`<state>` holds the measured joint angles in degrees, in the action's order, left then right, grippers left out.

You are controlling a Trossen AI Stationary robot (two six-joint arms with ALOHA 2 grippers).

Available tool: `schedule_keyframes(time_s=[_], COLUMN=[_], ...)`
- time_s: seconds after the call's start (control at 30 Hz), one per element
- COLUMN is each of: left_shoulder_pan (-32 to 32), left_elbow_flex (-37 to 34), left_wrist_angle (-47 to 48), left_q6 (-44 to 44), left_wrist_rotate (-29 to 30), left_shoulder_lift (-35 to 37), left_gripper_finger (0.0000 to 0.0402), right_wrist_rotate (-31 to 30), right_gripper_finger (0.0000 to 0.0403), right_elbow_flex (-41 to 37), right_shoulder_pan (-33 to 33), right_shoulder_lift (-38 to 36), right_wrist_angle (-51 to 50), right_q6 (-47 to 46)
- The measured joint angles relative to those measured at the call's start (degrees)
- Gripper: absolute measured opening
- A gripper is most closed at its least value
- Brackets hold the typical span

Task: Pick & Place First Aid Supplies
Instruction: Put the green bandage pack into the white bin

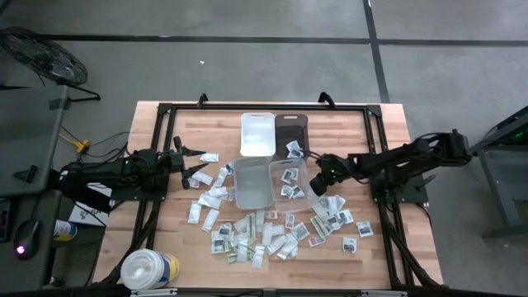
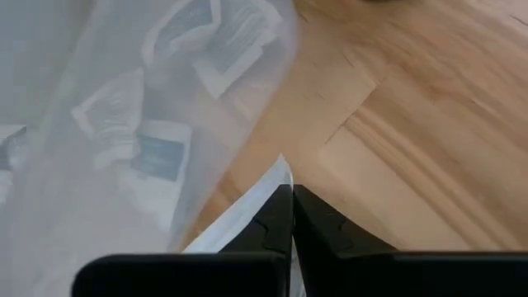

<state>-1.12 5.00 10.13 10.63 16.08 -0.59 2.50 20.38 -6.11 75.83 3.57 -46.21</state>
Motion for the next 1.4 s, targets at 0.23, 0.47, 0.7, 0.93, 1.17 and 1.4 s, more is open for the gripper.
schedule_keyframes(time_s=[0.23,0.47,0.7,0.93,1.17,1.4], left_shoulder_pan=[0.01,0.01,0.01,-0.01,-0.01,-0.01], left_elbow_flex=[0.01,0.01,0.00,-0.11,-0.31,-0.25], left_wrist_angle=[0.00,0.00,0.00,-1.11,-5.97,-9.75], left_q6=[0.00,0.00,0.00,0.01,-0.99,-10.86], left_wrist_rotate=[0.00,0.00,0.00,1.89,2.24,4.02], left_shoulder_lift=[0.00,-0.01,0.01,0.00,-0.01,-0.03], left_gripper_finger=[0.0189,0.0189,0.0189,0.0189,0.0189,0.0189], right_wrist_rotate=[0.00,-1.08,-0.02,-0.62,-6.87,-10.65], right_gripper_finger=[0.0001,0.0000,0.0000,0.0000,0.0000,0.0000], right_elbow_flex=[0.02,0.02,0.02,0.02,0.07,0.07], right_shoulder_pan=[0.13,0.13,0.15,0.15,0.15,0.17], right_shoulder_lift=[-9.04,-21.56,-33.61,-40.54,-42.57,-42.42], right_wrist_angle=[-7.70,-18.31,-26.35,-26.06,-19.33,-12.62], right_q6=[-0.25,-1.33,-1.48,4.16,10.42,12.70])
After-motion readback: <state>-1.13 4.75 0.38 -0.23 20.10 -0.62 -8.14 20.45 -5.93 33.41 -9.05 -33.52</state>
